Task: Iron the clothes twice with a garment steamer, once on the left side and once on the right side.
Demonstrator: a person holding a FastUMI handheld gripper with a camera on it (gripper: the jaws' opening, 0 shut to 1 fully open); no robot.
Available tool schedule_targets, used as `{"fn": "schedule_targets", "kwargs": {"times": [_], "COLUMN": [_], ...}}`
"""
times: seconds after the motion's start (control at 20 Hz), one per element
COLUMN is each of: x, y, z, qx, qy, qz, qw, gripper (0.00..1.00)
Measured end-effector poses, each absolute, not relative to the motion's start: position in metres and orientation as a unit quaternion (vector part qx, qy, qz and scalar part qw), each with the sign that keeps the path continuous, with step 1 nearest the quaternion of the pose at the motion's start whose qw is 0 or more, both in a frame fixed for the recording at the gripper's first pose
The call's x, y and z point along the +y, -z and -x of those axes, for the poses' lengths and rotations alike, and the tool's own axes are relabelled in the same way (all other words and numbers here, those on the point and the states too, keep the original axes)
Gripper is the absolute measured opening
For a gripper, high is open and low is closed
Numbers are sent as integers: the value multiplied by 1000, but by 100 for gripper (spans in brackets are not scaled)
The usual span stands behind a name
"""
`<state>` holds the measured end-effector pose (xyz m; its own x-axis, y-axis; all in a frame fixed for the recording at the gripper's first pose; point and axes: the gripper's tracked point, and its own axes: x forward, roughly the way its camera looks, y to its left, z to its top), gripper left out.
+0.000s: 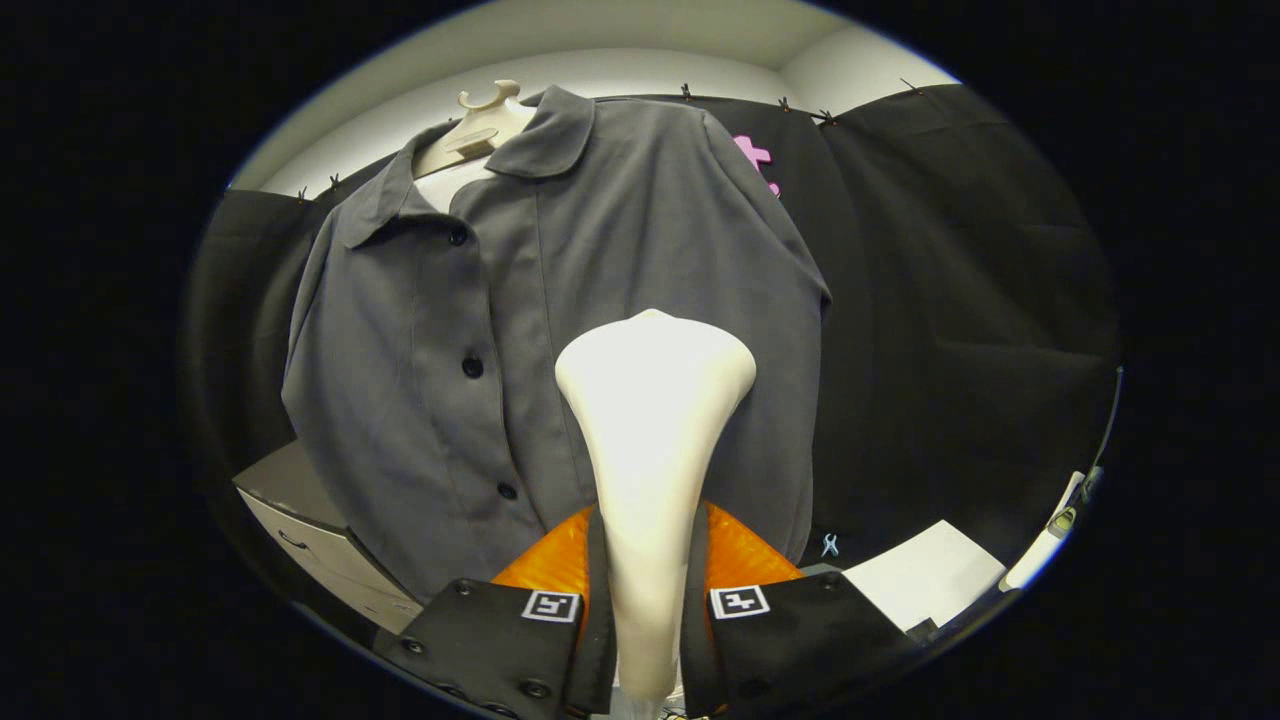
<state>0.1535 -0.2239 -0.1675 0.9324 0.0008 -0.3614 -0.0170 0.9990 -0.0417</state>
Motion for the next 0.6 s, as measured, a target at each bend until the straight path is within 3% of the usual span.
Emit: {"fn": "schedule_targets", "kwargs": {"times": [0.6], "x": [-254], "y": [267], "z": [-108], "qx": [234], "qy": [16], "qz": [27], "qw": [972], "gripper": [34]}}
